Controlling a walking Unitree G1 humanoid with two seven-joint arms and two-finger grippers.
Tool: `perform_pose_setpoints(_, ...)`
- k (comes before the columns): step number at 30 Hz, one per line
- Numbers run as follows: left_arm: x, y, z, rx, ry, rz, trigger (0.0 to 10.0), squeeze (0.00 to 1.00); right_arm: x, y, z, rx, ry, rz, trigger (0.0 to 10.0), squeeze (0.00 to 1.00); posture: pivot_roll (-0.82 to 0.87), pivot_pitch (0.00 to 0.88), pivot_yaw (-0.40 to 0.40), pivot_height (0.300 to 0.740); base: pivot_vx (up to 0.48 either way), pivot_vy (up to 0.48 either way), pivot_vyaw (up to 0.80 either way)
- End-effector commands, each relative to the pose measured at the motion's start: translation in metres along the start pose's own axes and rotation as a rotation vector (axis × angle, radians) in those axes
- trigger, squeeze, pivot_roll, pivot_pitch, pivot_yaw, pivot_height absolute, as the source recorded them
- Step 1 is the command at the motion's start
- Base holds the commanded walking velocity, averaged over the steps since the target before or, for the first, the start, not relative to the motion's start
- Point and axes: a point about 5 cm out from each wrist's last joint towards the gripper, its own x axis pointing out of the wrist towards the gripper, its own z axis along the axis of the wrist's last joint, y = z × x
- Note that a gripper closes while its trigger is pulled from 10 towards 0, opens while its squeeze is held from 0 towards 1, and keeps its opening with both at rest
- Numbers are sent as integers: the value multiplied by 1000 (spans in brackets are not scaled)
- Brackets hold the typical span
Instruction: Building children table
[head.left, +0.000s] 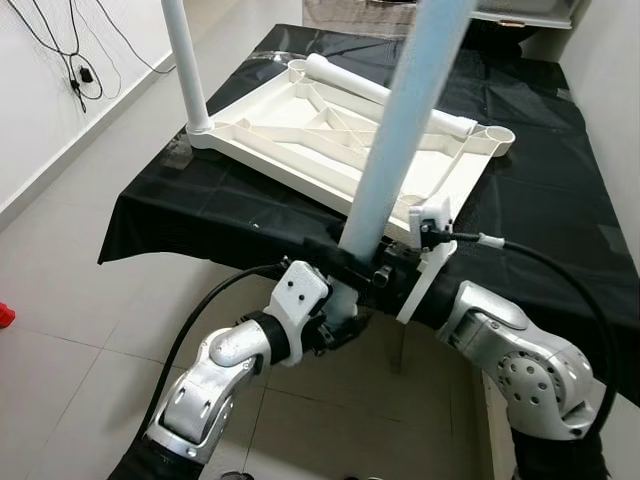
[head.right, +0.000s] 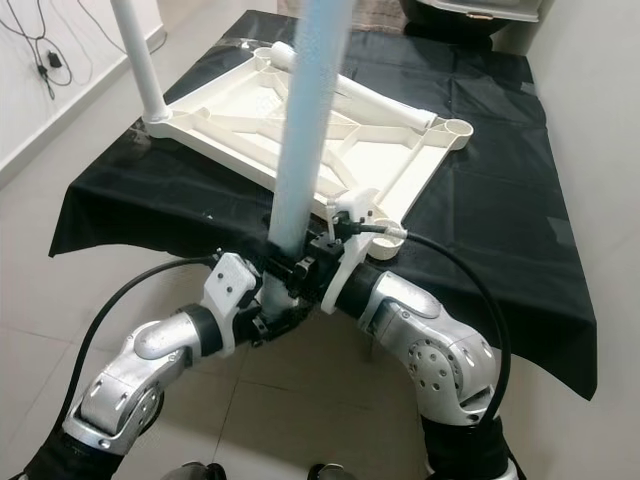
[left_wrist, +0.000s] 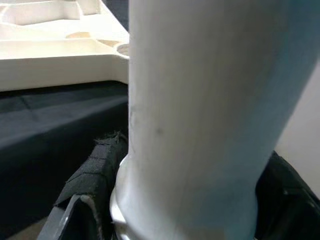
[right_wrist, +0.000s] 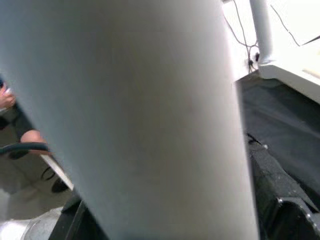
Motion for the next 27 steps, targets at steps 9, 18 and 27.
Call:
perform_pose_setpoints(9, -8, -25, -3, -112, 22, -172, 10000, 0, 0, -2, 4, -34, -13, 24, 10000, 0, 54, 170, -52, 740, 0, 0, 0)
perform_pose_setpoints(18, -11, -28, -2, -125, 36, -203, 10000, 0, -2, 1, 2, -38, 16, 61, 10000, 0, 53, 173, -46, 740, 0, 0, 0)
perform_pose_setpoints(27, -14, -32, -3, -144, 53, -228, 10000, 0, -3, 3, -3, -32, 32, 75, 0, 0, 54, 175, -45, 740, 0, 0, 0)
